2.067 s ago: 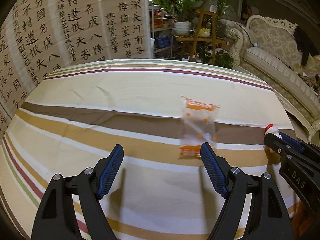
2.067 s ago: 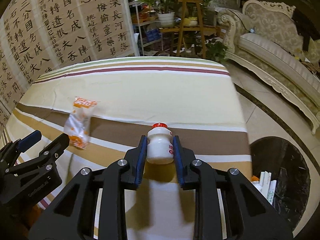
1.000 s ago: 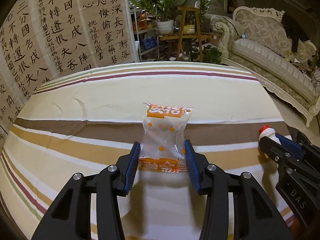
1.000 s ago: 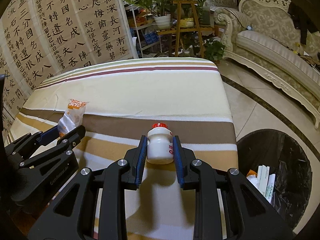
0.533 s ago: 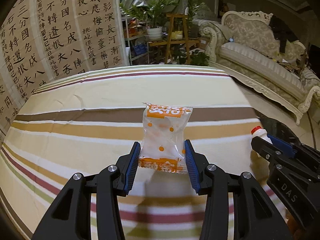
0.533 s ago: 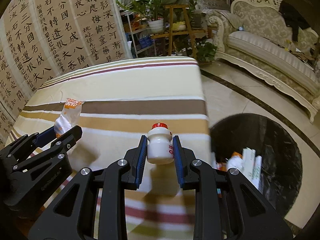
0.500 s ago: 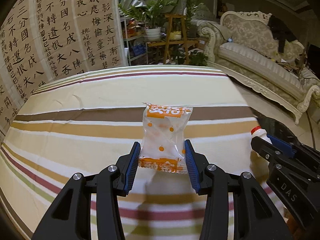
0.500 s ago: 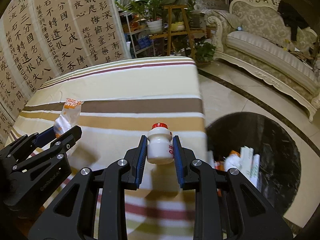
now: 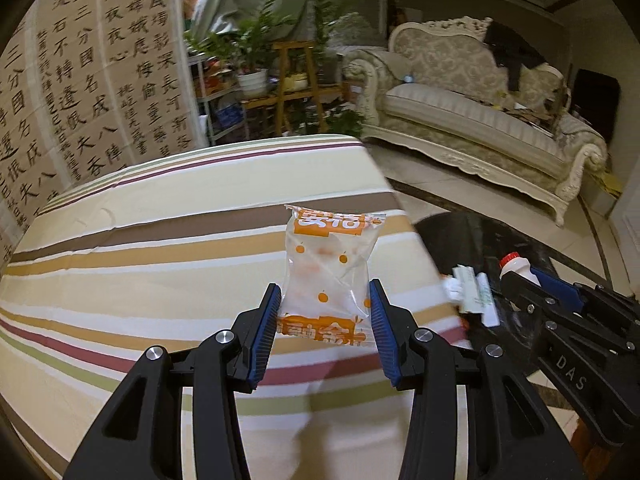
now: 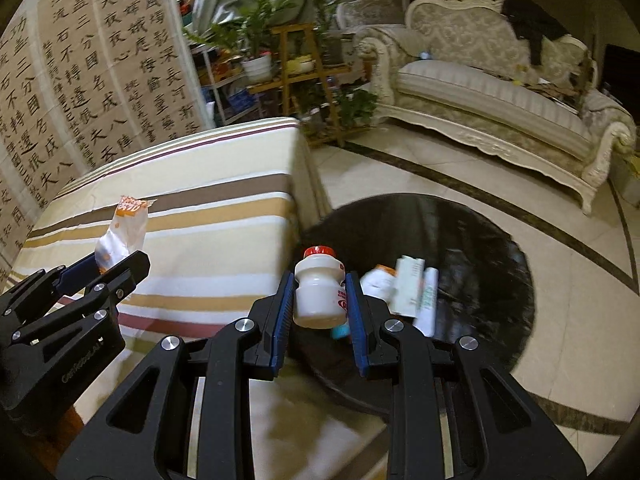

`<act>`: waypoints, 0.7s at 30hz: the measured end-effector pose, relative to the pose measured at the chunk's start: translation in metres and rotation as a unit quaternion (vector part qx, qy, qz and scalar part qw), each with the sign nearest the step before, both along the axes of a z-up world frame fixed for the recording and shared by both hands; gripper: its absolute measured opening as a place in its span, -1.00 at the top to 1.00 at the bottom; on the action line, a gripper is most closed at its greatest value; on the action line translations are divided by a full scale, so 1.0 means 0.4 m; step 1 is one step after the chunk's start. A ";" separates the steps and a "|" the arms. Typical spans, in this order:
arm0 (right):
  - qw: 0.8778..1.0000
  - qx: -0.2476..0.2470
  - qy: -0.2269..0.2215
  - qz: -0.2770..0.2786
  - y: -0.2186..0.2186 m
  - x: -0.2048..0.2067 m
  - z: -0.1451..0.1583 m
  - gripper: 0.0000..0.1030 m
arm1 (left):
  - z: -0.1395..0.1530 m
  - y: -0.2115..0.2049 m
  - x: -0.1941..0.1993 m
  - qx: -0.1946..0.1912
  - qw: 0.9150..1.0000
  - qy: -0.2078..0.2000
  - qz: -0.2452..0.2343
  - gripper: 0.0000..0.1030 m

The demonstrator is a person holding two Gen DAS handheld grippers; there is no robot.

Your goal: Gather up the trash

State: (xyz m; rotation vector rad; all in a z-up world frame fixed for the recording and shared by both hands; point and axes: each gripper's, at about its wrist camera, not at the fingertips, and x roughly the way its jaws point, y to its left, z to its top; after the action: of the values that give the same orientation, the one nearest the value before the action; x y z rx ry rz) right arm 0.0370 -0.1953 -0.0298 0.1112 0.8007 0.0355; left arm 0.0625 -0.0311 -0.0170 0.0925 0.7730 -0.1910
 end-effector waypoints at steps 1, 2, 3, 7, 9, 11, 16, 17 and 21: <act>1.000 0.000 0.000 -0.005 -0.009 -0.006 -0.001 0.51 | -0.001 -0.014 -0.005 0.000 1.000 0.000 -0.007 0.14; 1.000 -0.001 -0.001 -0.012 -0.024 -0.016 -0.002 0.51 | -0.001 -0.020 -0.007 0.001 1.000 0.000 -0.011 0.14; 1.000 -0.003 -0.001 -0.016 -0.033 -0.022 -0.003 0.51 | -0.002 -0.027 -0.010 0.001 1.000 -0.001 -0.015 0.14; 0.999 -0.004 0.000 -0.035 -0.071 -0.046 -0.010 0.51 | -0.009 -0.068 -0.022 0.008 0.999 -0.003 -0.035 0.14; 0.999 -0.004 0.002 -0.043 -0.088 -0.051 -0.016 0.51 | -0.012 -0.085 -0.026 0.010 0.999 -0.003 -0.042 0.14; 0.999 -0.003 0.003 -0.050 -0.103 -0.054 -0.021 0.51 | -0.016 -0.101 -0.028 0.012 0.999 -0.003 -0.048 0.14; 0.998 -0.002 0.005 -0.058 -0.120 -0.049 -0.025 0.51 | -0.021 -0.134 -0.023 0.017 0.998 -0.010 -0.059 0.14; 0.998 -0.002 0.005 -0.059 -0.122 -0.046 -0.025 0.51 | -0.021 -0.139 -0.019 0.019 0.998 -0.011 -0.060 0.14; 0.998 -0.006 0.002 -0.060 -0.127 -0.033 -0.025 0.51 | -0.024 -0.161 -0.008 0.025 0.997 -0.016 -0.064 0.13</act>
State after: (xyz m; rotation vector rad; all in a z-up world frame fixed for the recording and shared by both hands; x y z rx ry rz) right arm 0.0239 -0.2461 -0.0397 0.1481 0.7968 -0.0821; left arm 0.0593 -0.0956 -0.0266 0.1921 0.7412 -0.2921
